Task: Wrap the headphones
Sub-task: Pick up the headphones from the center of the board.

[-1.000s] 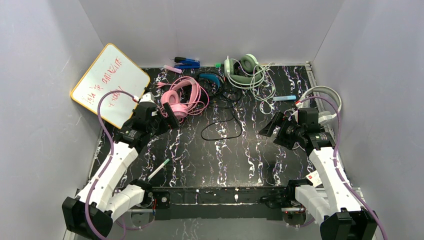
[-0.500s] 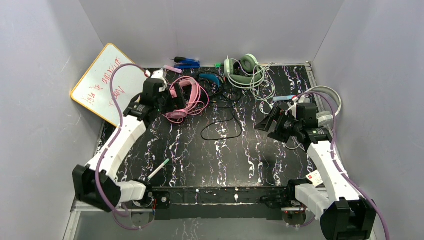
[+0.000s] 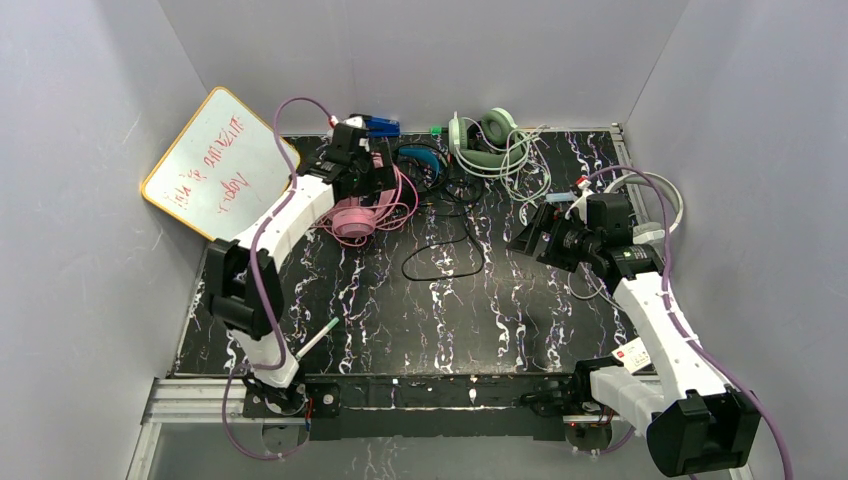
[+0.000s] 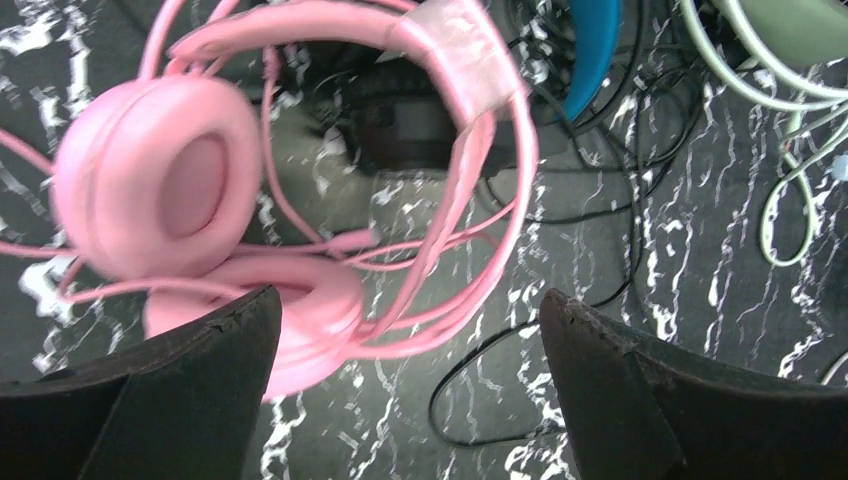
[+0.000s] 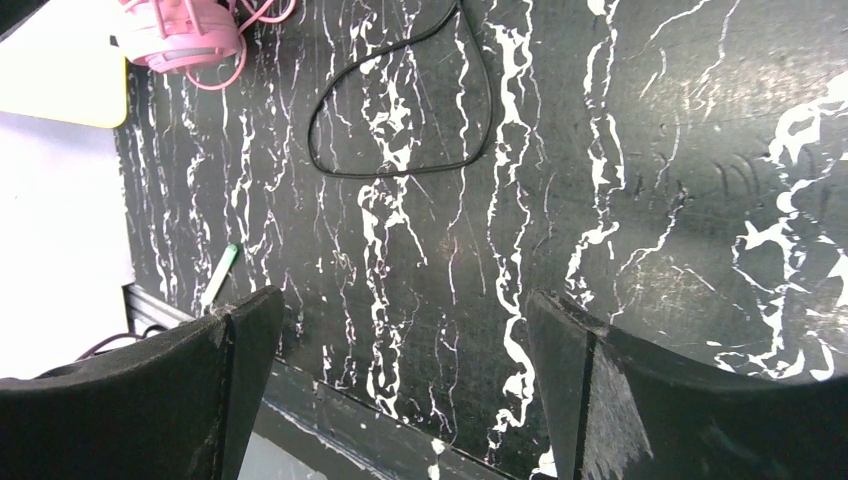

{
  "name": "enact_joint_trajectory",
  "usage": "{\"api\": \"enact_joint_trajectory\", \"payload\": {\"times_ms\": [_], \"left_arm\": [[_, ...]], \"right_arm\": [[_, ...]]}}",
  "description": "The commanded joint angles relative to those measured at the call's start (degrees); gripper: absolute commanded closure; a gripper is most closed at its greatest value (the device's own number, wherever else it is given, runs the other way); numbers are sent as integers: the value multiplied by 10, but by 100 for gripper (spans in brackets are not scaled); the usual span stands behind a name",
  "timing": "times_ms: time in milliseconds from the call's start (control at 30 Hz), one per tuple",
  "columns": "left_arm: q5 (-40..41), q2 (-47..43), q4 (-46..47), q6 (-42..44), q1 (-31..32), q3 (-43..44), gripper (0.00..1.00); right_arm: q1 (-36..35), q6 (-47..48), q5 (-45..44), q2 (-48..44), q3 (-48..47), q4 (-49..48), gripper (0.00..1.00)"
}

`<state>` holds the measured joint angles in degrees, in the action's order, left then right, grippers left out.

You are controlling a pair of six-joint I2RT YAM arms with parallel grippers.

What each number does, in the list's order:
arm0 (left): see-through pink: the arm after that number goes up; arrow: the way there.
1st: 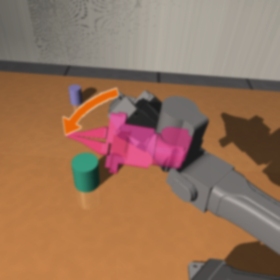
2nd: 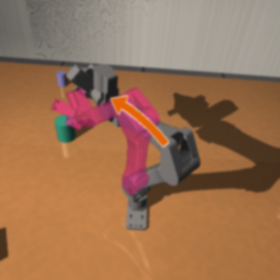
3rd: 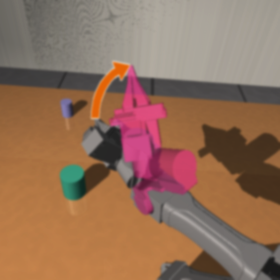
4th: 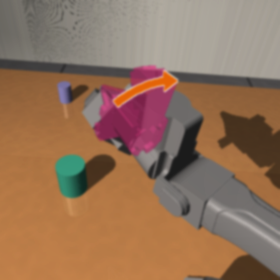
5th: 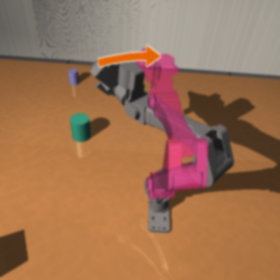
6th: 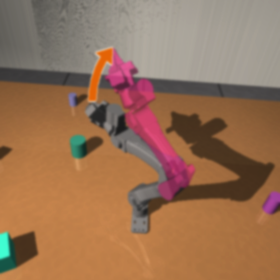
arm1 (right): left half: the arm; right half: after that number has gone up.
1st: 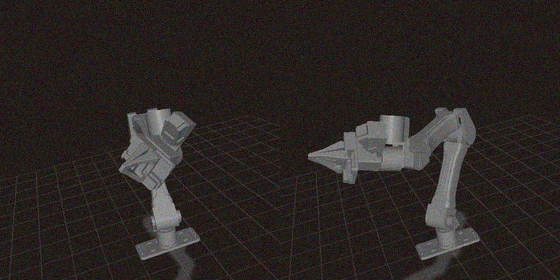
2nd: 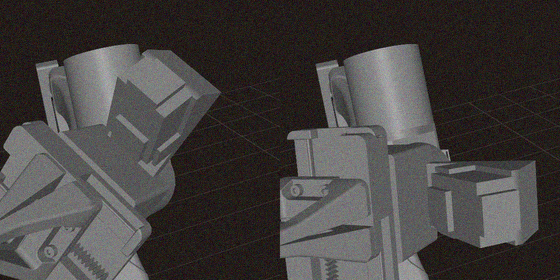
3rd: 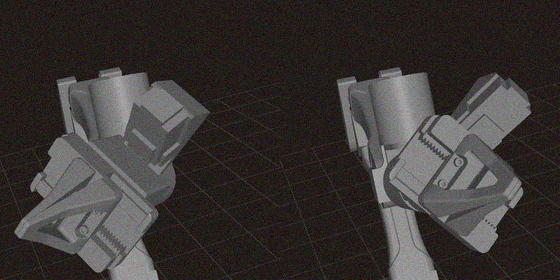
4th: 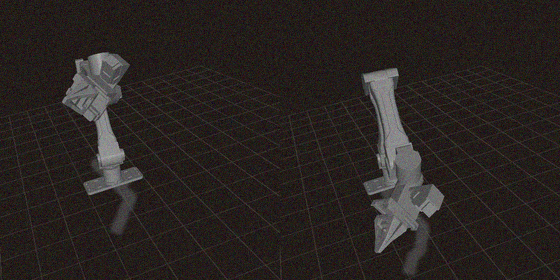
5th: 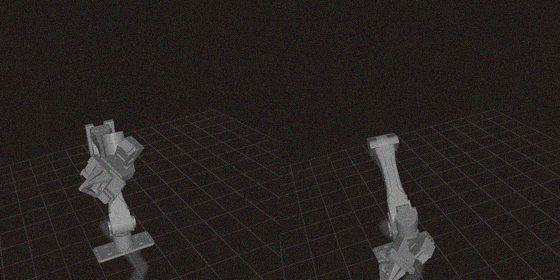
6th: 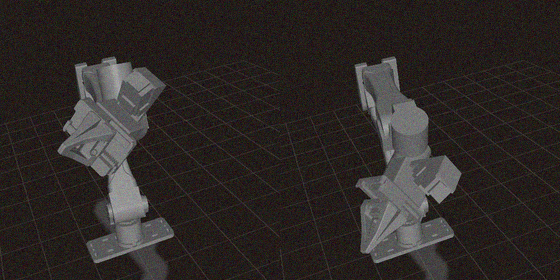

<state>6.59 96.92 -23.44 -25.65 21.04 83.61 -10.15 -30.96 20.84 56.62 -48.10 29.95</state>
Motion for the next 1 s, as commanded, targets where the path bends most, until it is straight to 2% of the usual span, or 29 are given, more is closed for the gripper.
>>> {"api": "enact_joint_trajectory", "payload": {"times_ms": [0, 233, 433, 700, 733, 767, 867, 967], "left_arm": [[-20, 38, 26, -29, 14, 63, 2], [22, 108, 51, -62, 22, 105, 2], [82, 184, 7, -77, 31, 193, 13], [142, 253, -27, -44, 35, 268, 46], [146, 264, -42, -36, 35, 284, 53], [144, 274, -62, -26, 35, 303, 69], [136, 256, -80, -13, 35, 324, 90], [131, 203, -83, 3, 36, 312, 95]], "right_arm": [[-2, 27, -33, -15, -39, 15, 1], [-2, 26, -21, -13, -38, 16, 1], [-2, 40, -51, -4, -46, 19, 1], [-2, 52, -60, -3, -54, 10, 1], [-2, 53, -68, -2, -56, 9, 1], [-3, 53, -72, 0, -60, 11, 1], [-2, 55, -79, 9, -68, 17, 1], [-2, 56, -74, 14, -66, 14, 1]]}}
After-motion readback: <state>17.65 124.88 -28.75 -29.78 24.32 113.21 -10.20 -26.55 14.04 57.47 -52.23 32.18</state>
